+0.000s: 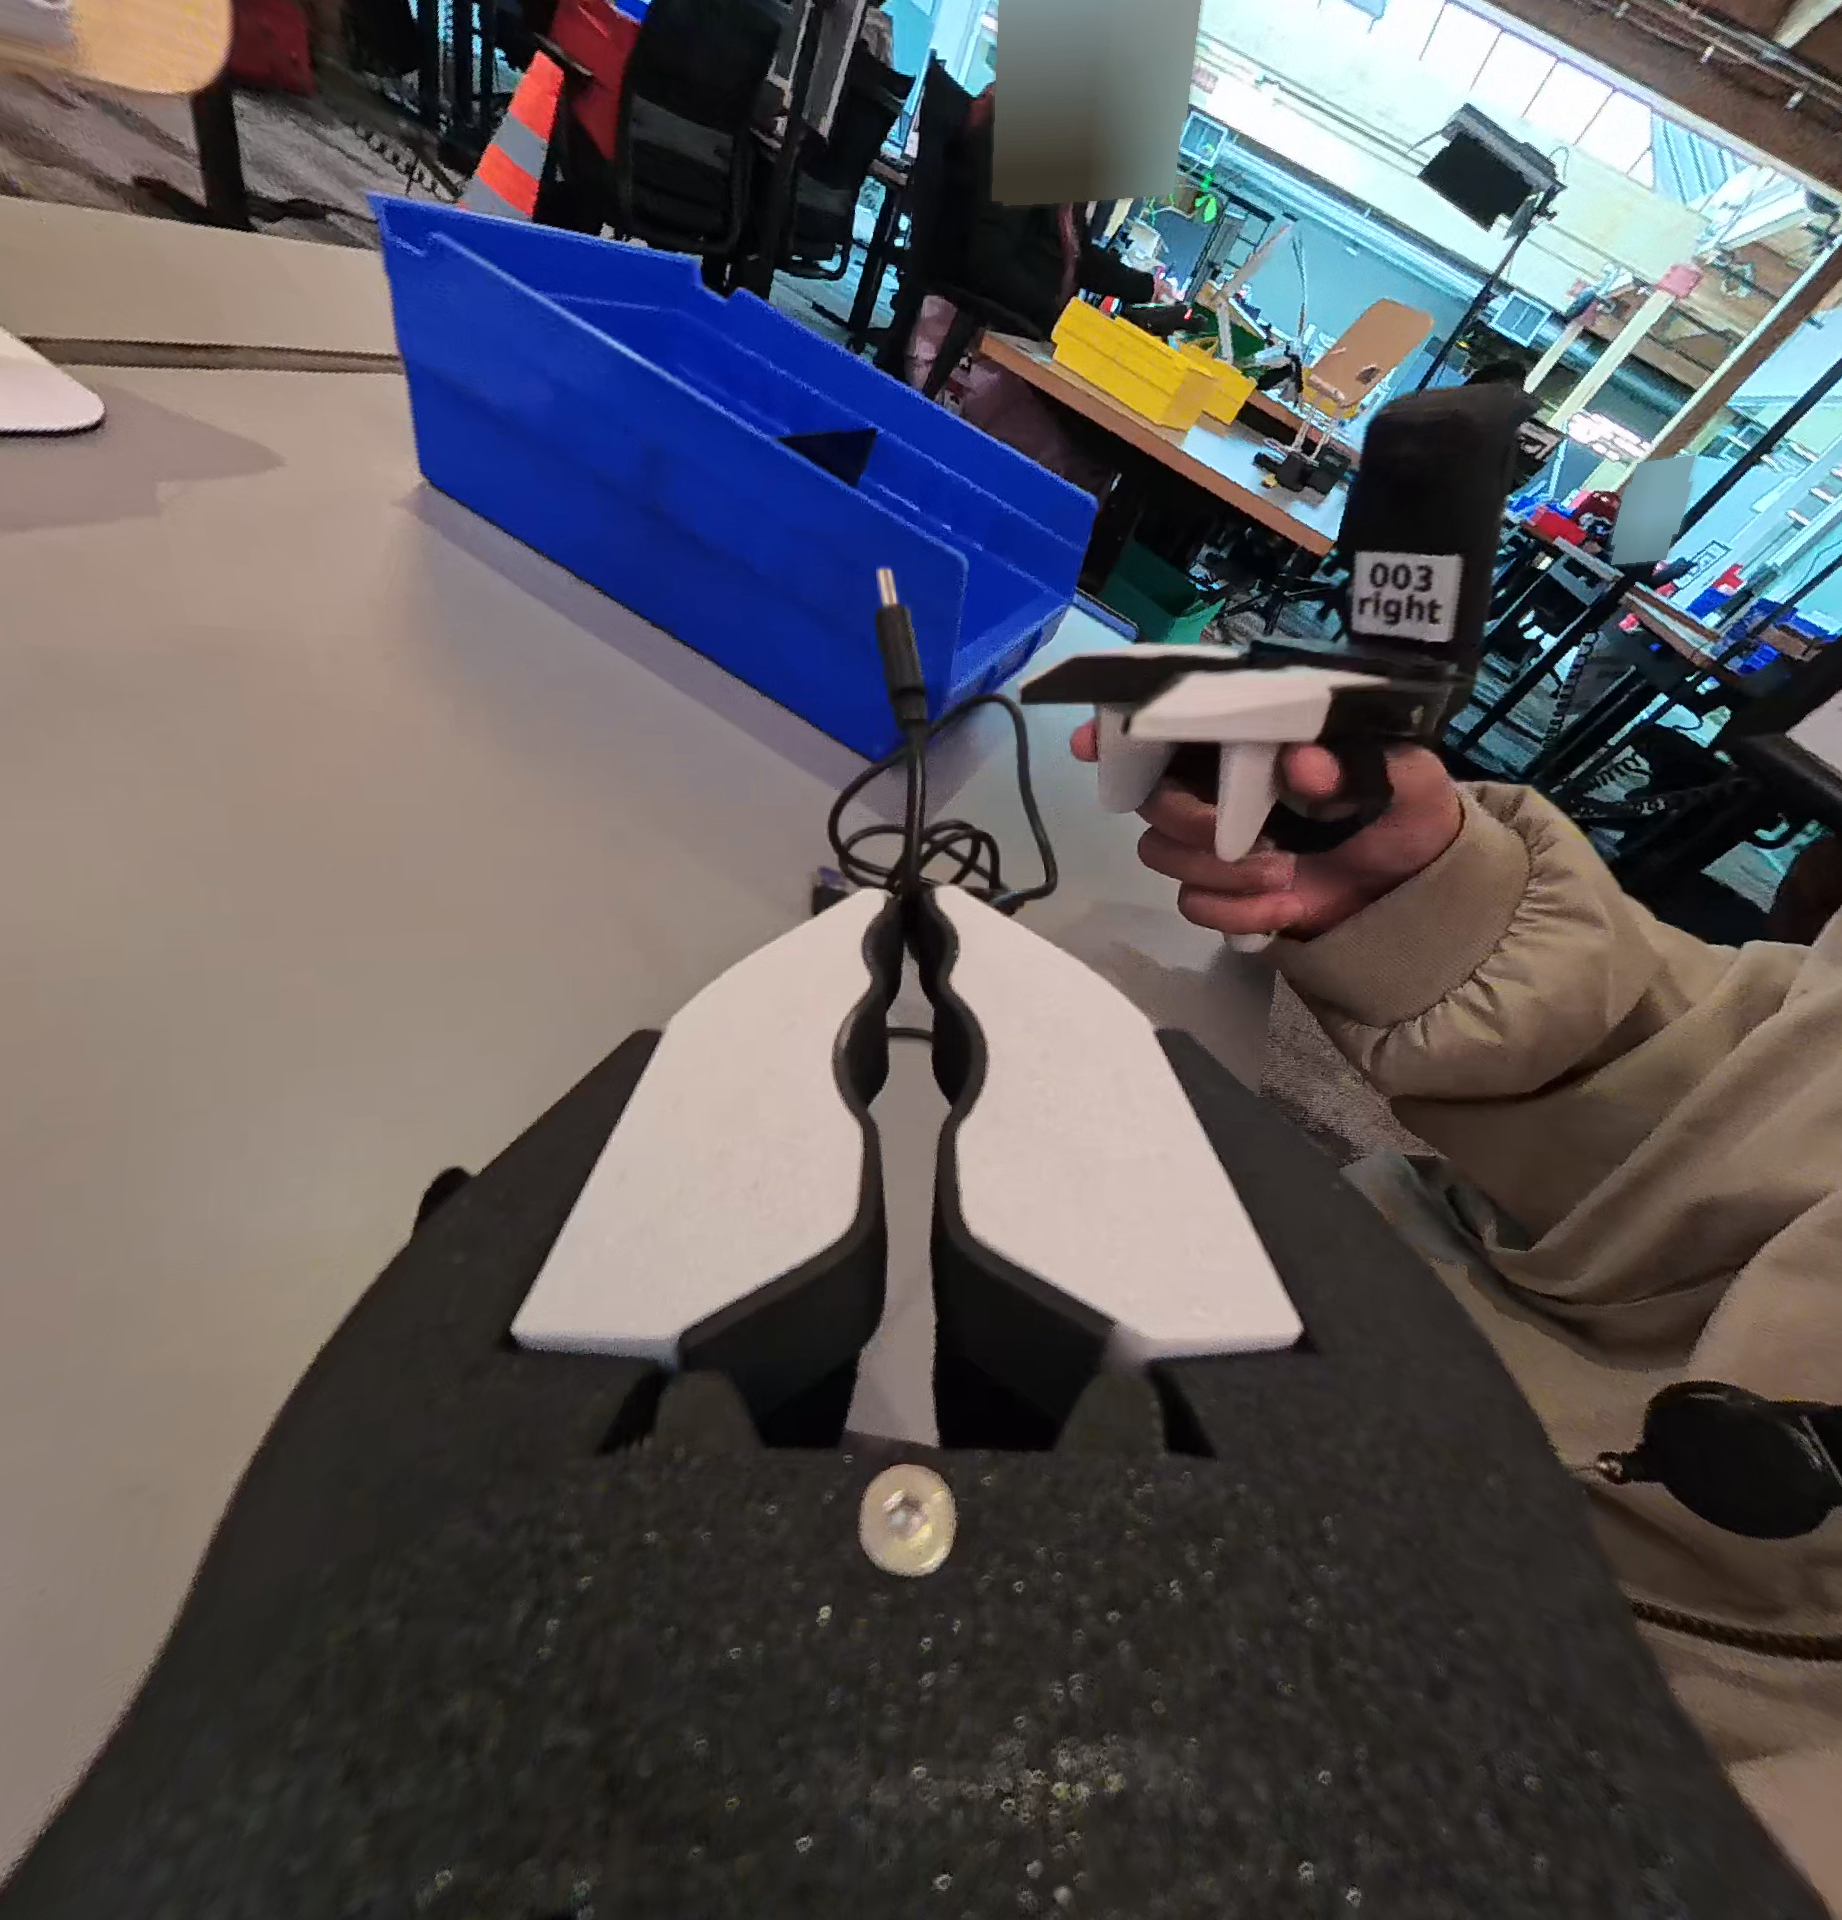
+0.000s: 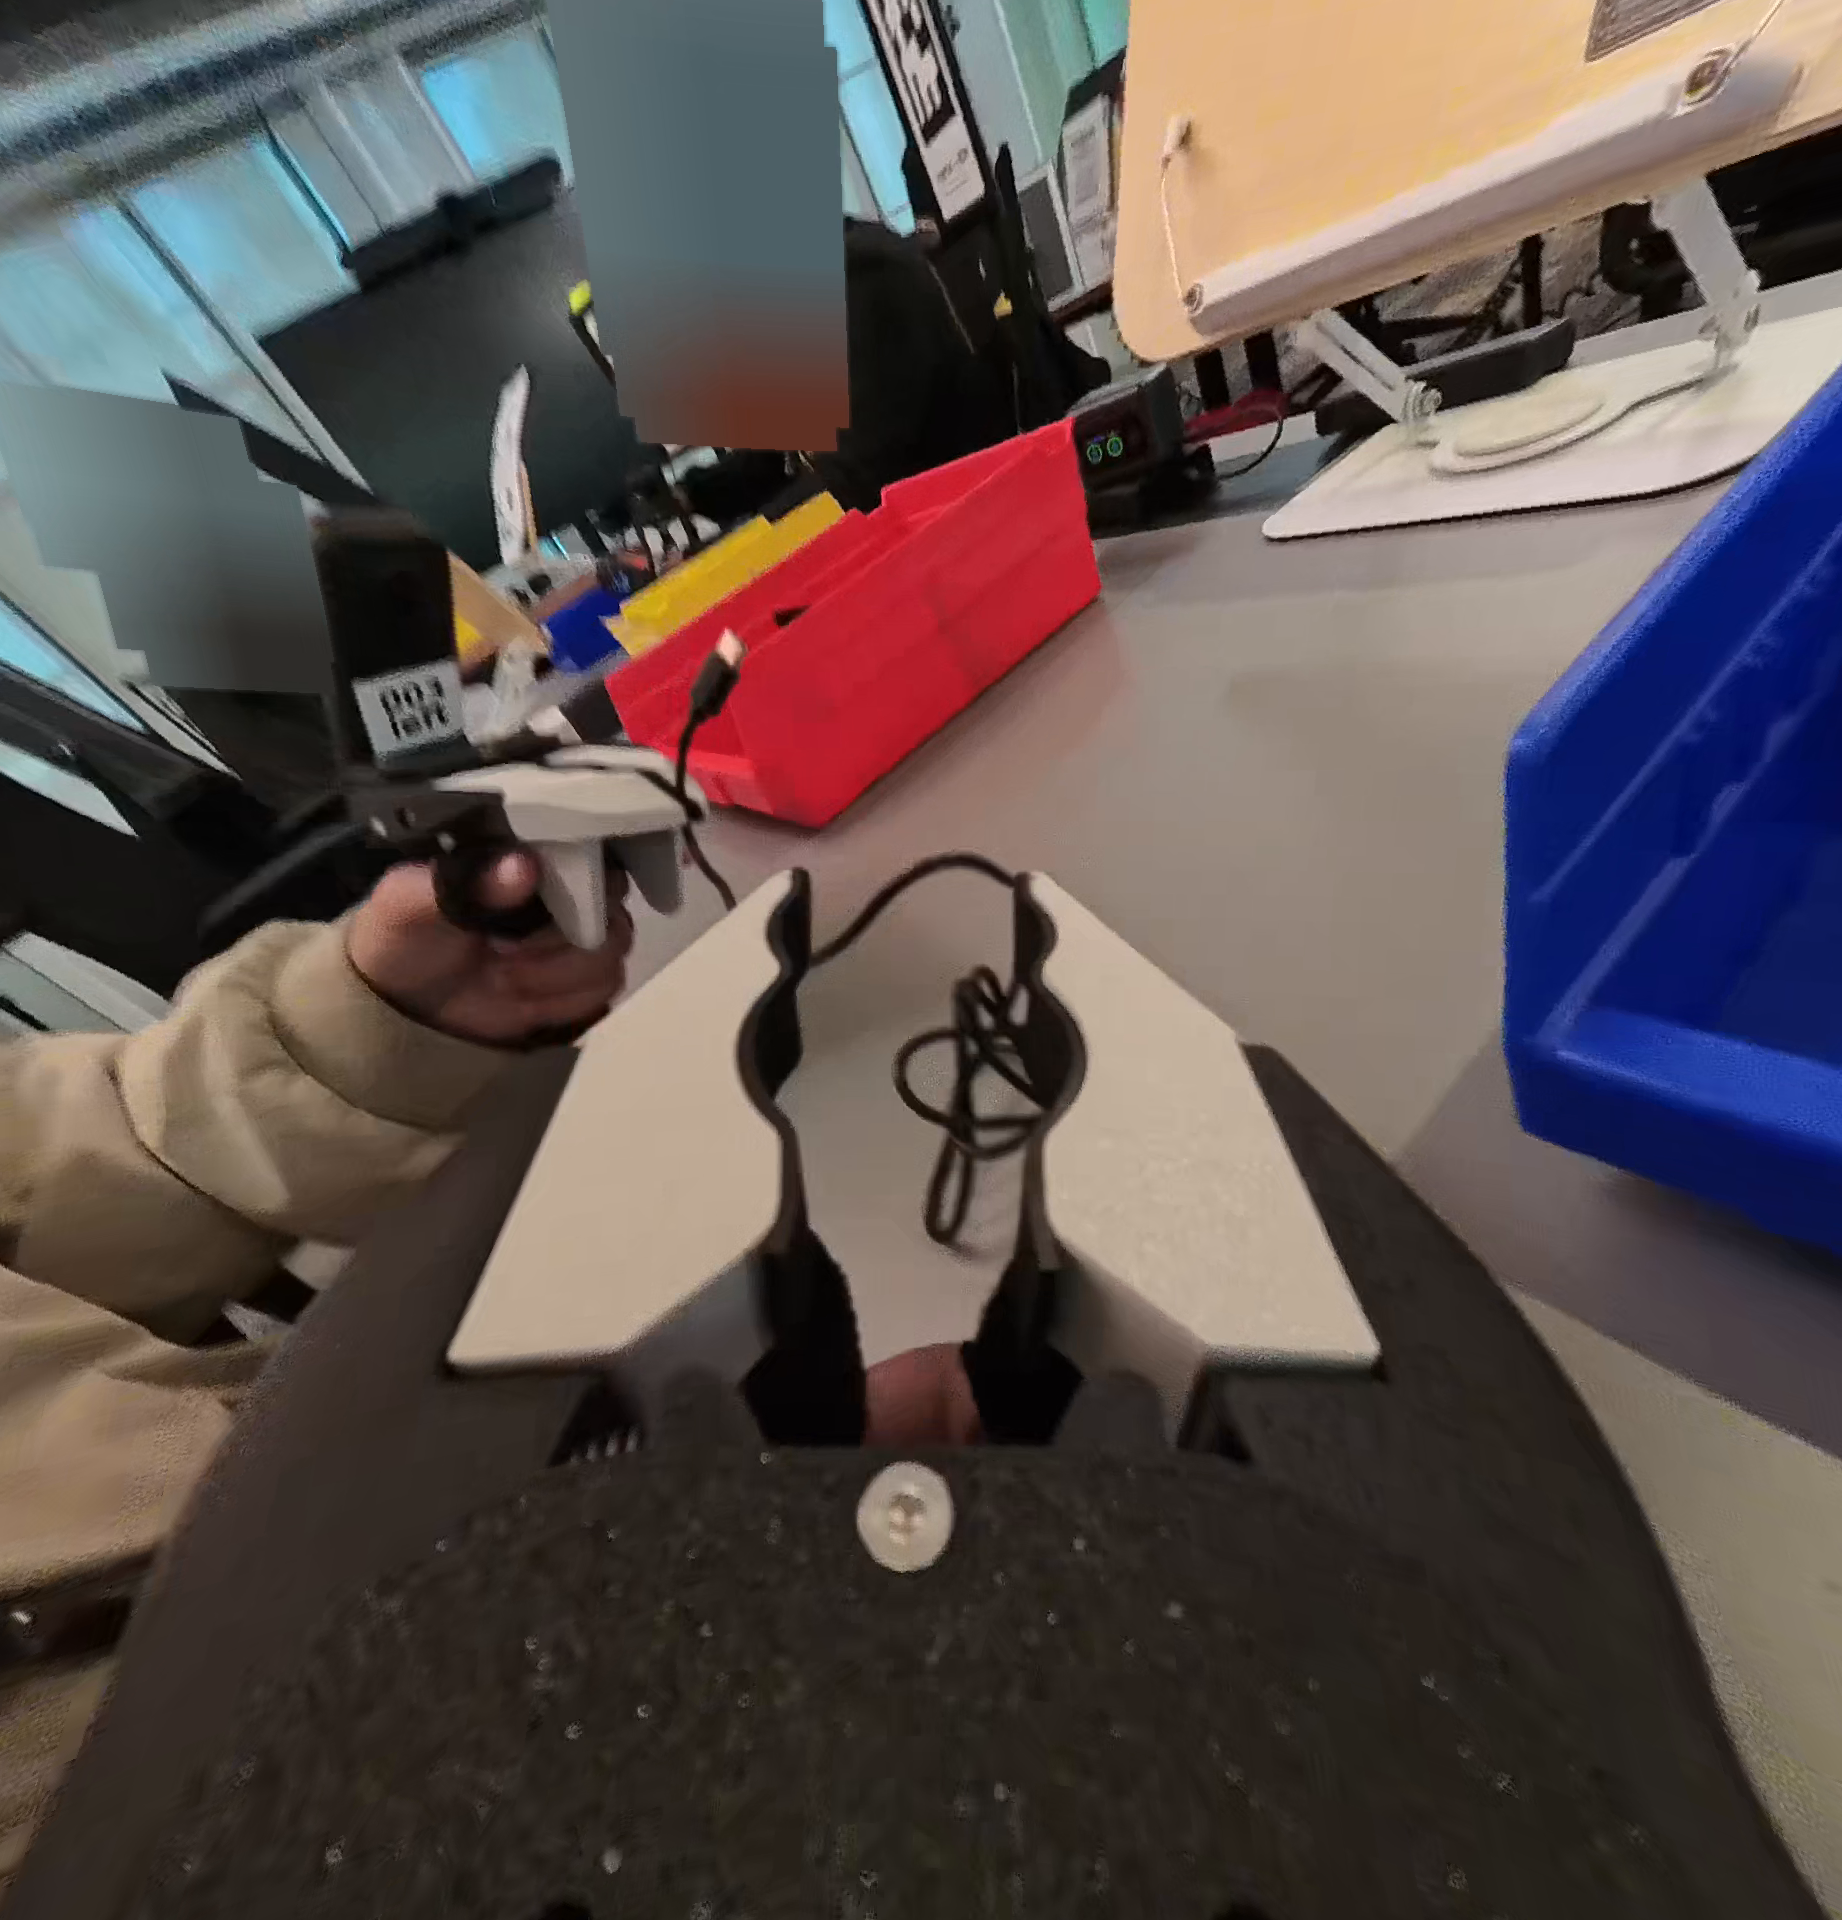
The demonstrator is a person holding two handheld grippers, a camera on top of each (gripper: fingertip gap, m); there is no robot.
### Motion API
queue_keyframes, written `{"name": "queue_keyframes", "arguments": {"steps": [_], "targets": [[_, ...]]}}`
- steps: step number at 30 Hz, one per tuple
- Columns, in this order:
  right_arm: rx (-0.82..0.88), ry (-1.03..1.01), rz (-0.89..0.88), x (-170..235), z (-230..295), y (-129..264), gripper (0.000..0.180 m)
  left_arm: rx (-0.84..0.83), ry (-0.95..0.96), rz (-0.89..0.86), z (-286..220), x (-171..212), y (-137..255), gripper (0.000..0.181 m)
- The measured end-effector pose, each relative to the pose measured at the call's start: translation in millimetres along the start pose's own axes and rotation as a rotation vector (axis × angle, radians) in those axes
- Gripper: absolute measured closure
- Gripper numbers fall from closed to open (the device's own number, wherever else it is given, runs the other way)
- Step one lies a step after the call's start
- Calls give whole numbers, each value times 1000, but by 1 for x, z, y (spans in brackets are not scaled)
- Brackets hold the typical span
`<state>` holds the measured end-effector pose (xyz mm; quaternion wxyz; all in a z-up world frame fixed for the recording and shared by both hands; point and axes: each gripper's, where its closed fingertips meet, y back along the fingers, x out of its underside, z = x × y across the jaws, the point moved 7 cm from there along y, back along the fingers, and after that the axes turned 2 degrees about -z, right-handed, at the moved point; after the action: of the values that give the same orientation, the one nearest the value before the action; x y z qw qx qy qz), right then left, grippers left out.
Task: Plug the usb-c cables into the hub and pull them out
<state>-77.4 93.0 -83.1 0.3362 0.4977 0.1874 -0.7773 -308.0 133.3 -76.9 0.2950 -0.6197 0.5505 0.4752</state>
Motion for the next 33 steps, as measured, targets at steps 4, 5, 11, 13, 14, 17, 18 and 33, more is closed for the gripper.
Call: {"name": "queue_keyframes", "arguments": {"steps": [4, 5, 11, 13, 14, 17, 18, 33], "targets": [[61, 192, 193, 20, -5, -7, 120, 14, 40, 9, 4, 2, 1, 179], [48, 219, 231, 26, -2, -11, 117, 20, 40, 11, 3, 2, 1, 179], [194, 423, 368, 46, 3, -32, 169, 8, 1, 20, 0, 1, 1, 179], [287, 493, 384, 41, -10, -24, 175, -38, -7, -41, 8, -8, 13, 178], [324, 487, 405, 38, -18, -17, 175, -62, 1, -89, 13, -15, 22, 179], [335, 418, 425, 33, -34, 5, 175, -157, -1, -204, 31, -32, 51, 179], [304, 389, 426, 31, -34, 9, 175, -187, -27, -193, 34, -34, 55, 179], [140, 279, 666, 41, -34, 38, 175, -293, 163, -56, 48, -10, 37, 179]]}}
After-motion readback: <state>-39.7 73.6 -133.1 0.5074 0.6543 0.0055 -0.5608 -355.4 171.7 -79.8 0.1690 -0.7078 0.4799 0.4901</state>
